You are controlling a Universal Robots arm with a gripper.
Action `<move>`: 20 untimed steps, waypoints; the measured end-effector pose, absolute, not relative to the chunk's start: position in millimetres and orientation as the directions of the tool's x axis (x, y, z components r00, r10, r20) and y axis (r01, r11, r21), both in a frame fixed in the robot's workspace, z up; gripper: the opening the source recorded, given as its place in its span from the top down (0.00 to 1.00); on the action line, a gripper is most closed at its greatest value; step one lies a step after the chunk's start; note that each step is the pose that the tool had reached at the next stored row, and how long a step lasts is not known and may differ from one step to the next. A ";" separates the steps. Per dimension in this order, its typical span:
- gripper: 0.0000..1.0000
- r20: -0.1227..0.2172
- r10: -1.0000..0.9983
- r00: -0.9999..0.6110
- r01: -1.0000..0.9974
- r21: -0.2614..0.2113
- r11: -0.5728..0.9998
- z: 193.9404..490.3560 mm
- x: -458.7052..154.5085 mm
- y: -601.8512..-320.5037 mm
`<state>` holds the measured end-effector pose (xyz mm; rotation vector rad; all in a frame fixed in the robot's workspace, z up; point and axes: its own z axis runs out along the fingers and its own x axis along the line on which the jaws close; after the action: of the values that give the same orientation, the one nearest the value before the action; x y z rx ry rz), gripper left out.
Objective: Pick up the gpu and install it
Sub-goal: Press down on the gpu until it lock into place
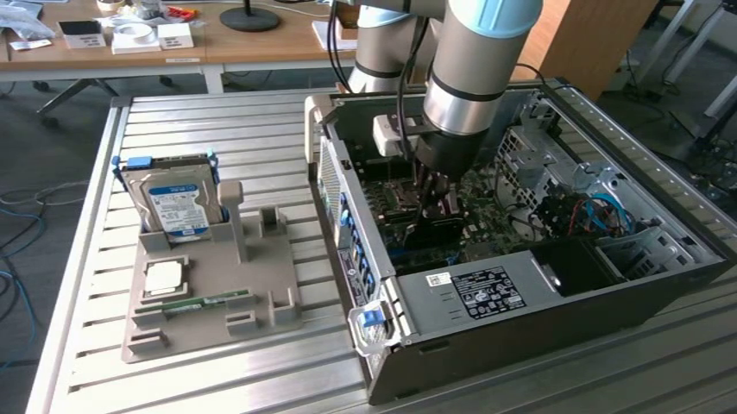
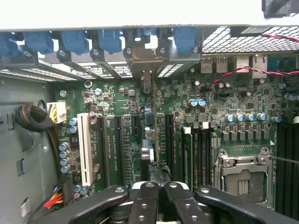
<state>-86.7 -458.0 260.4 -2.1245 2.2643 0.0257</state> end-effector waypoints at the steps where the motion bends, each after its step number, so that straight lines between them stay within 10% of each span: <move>1: 0.89 -0.038 -0.997 -0.063 -0.998 -0.013 0.064 260.4 -86.7 -458.0; 20: 0.89 -0.038 -0.997 -0.063 -0.998 -0.013 0.064 301.3 -86.7 -458.0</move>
<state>-86.7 -458.0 301.3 -2.1242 2.2642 0.0259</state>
